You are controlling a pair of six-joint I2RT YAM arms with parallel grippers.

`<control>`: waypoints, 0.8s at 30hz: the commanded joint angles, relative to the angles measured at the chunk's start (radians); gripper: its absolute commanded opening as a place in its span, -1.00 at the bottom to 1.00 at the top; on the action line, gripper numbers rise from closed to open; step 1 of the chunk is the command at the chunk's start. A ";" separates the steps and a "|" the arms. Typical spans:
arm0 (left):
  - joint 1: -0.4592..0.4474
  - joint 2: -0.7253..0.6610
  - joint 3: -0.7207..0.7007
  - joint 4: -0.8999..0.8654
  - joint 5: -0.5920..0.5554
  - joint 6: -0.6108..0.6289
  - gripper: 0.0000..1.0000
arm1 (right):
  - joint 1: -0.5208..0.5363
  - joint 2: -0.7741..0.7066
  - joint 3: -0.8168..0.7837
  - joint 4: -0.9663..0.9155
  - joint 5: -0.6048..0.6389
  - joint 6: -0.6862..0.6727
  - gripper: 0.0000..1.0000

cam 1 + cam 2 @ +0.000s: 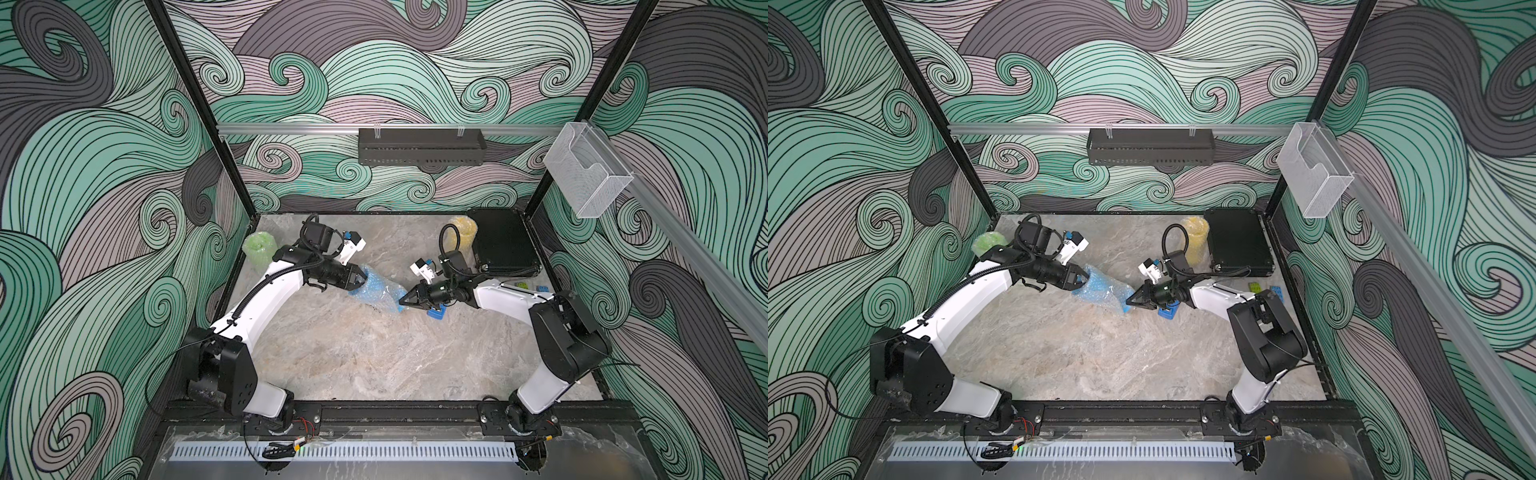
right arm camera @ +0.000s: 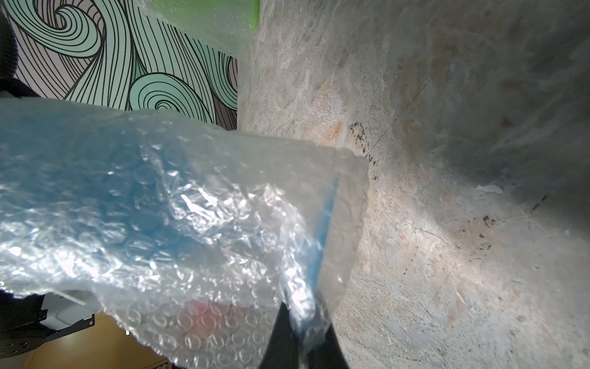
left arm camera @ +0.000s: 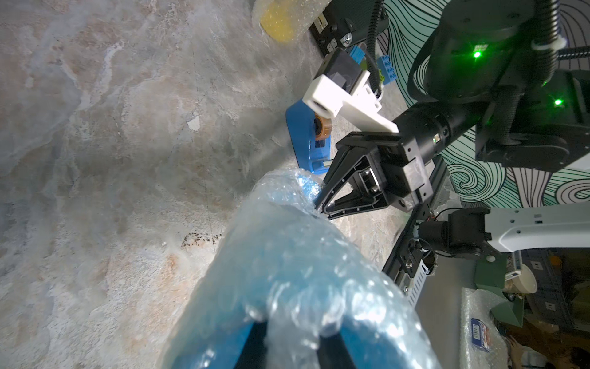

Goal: Wrap wine glasses in bubble wrap
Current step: Wrap the wine glass in bubble wrap.

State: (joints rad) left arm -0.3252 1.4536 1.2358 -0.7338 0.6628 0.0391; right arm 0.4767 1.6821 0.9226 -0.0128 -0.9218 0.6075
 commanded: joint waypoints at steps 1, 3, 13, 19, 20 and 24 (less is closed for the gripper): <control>-0.030 0.009 -0.004 -0.025 -0.021 0.016 -0.40 | 0.017 -0.065 0.023 0.130 -0.114 0.015 -1.00; -0.033 -0.004 -0.001 -0.030 0.003 0.013 -0.33 | 0.018 -0.061 0.021 0.141 -0.112 0.028 -1.00; 0.039 -0.211 0.068 -0.147 -0.037 0.035 0.10 | -0.025 0.009 -0.033 0.206 -0.089 0.060 -1.00; 0.101 -0.236 0.067 -0.138 -0.090 0.072 0.29 | -0.027 0.013 -0.035 0.190 -0.103 0.039 -1.00; 0.106 -0.225 0.066 -0.122 -0.114 0.062 0.34 | -0.027 0.010 -0.034 0.189 -0.106 0.038 -1.00; 0.113 -0.160 0.070 -0.072 -0.105 0.029 0.35 | -0.024 0.000 -0.035 0.186 -0.114 0.034 -1.00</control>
State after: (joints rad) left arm -0.2192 1.2530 1.2812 -0.8291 0.5785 0.0780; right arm 0.4500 1.6890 0.8951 0.1490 -0.9993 0.6514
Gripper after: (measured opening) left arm 0.676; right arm 0.066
